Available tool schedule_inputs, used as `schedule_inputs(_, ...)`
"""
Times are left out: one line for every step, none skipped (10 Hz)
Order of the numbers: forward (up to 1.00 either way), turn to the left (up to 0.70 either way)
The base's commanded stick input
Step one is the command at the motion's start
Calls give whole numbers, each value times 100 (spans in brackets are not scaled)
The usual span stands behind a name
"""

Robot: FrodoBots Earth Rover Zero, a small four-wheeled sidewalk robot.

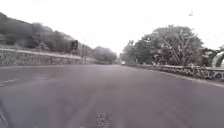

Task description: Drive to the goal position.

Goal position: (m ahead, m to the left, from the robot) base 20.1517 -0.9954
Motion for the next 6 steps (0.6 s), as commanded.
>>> schedule_inputs(100,0)
schedule_inputs(100,0)
schedule_inputs(100,0)
schedule_inputs(100,0)
schedule_inputs(100,0)
schedule_inputs(100,0)
